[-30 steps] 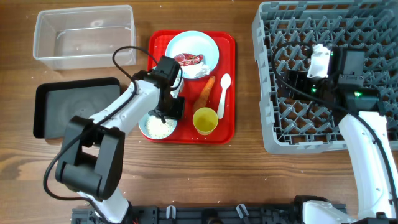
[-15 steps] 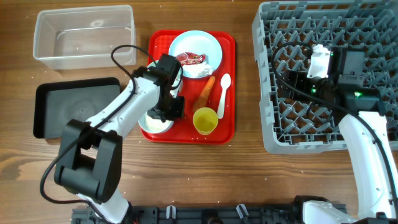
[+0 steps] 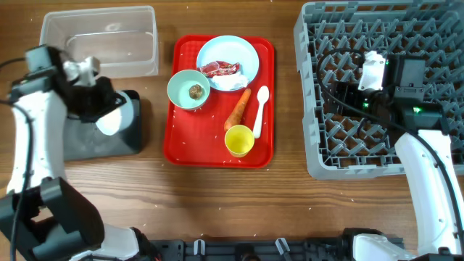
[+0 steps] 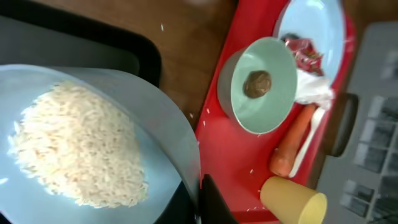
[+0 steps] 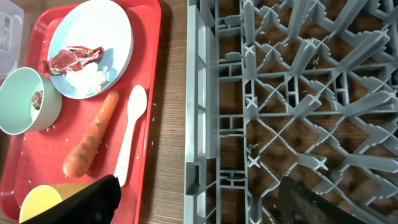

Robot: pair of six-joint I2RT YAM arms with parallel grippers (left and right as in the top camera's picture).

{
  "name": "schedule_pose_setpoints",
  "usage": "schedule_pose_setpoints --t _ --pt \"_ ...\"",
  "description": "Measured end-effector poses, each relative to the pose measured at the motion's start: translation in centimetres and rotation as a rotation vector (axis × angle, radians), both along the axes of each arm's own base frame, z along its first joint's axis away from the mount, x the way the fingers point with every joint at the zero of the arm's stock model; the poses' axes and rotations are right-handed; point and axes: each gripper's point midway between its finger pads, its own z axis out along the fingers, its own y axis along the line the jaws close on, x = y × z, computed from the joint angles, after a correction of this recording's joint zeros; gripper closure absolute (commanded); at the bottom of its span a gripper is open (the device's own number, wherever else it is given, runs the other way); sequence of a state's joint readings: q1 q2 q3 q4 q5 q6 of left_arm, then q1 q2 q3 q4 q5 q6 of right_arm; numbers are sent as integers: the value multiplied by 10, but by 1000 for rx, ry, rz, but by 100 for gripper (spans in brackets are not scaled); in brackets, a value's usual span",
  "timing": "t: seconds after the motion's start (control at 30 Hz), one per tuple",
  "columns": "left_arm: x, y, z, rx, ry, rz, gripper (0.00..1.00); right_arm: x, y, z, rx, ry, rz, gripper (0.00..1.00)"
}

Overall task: Sort waste into correct bins and load items into the dishwasher rack
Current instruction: 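Move the bowl over the black tray and tip the rice out, then set the empty light-blue bowl back on the red tray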

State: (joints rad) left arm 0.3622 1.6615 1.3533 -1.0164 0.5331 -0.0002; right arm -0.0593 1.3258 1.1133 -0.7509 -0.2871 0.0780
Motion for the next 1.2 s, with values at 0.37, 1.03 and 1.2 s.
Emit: schedule_pose_setpoints --t 0.37,1.03,1.2 --pt "0 81 4 -557 -335 110 96 -1 0 -1 1 6 0 16" --pt "-10 82 57 -896 -418 245 96 -10 1 -7 3 50 0 17" --pt "-12 80 56 -908 -392 257 96 -10 1 -6 3 49 0 17"
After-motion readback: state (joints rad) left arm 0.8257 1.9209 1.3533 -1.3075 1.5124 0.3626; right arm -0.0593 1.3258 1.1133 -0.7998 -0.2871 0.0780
